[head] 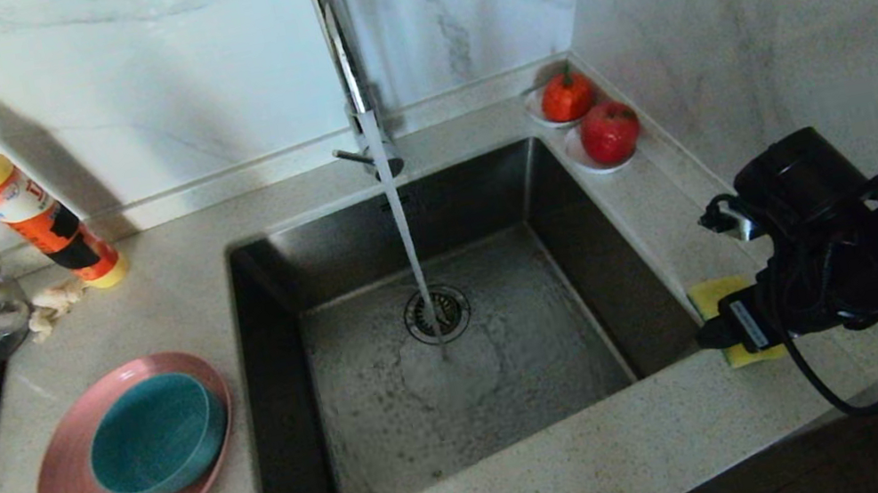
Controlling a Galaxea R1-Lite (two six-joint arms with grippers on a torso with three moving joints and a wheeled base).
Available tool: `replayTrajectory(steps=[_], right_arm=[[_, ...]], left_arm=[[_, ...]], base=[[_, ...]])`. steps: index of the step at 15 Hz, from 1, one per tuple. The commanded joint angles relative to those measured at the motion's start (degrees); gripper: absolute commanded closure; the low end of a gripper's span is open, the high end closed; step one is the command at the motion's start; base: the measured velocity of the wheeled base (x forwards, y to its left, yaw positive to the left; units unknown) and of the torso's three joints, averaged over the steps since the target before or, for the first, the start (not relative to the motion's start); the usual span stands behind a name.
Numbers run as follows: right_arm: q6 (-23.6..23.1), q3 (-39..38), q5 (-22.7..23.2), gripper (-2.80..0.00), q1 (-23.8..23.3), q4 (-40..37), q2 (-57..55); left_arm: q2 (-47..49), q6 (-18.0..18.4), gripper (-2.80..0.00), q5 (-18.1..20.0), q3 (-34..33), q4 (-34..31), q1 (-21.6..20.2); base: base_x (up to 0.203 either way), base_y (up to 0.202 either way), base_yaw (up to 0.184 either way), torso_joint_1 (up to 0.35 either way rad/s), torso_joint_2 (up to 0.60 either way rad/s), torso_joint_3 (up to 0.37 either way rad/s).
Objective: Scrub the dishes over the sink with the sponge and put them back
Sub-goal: Pick up a bowl and the sponge
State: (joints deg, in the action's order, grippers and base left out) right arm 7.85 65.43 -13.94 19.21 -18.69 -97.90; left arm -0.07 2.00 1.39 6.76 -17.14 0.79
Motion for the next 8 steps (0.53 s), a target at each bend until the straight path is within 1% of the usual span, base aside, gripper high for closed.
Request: replayTrajectory(steps=[1, 8], right_arm=[[0.7, 0.1, 0.7, -2.8, 0.0, -0.4, 0.2], [1.0, 0.2, 0.8, -2.8, -0.1, -0.5, -1.4]], left_arm=[[0.0, 0.0, 0.0, 0.0, 0.0, -0.1, 0.0], [0.0, 0.0, 0.0, 0.0, 0.0, -0.1, 0.0]], base=[[0.0, 0.0, 0.0, 0.0, 0.0, 0.0], [0.0, 0.0, 0.0, 0.0, 0.0, 0.0]])
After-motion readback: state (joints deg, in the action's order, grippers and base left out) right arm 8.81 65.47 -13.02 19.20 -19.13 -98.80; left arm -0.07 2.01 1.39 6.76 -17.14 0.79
